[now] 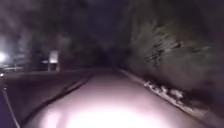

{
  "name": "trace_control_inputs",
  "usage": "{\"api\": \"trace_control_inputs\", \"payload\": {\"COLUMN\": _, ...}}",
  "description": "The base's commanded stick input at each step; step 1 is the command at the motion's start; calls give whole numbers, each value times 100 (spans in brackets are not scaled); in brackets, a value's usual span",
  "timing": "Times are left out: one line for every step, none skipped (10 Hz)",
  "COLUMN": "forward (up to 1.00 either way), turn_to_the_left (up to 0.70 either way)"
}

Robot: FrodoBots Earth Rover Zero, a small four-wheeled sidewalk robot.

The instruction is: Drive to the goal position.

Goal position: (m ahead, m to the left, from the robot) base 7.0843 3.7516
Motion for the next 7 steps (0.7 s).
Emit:
{"api": "trace_control_inputs", "payload": {"forward": 50, "turn_to_the_left": 0}}
{"api": "trace_control_inputs", "payload": {"forward": 50, "turn_to_the_left": 0}}
{"api": "trace_control_inputs", "payload": {"forward": 50, "turn_to_the_left": 0}}
{"api": "trace_control_inputs", "payload": {"forward": 50, "turn_to_the_left": 0}}
{"api": "trace_control_inputs", "payload": {"forward": 50, "turn_to_the_left": 0}}
{"api": "trace_control_inputs", "payload": {"forward": 50, "turn_to_the_left": 0}}
{"api": "trace_control_inputs", "payload": {"forward": 50, "turn_to_the_left": 0}}
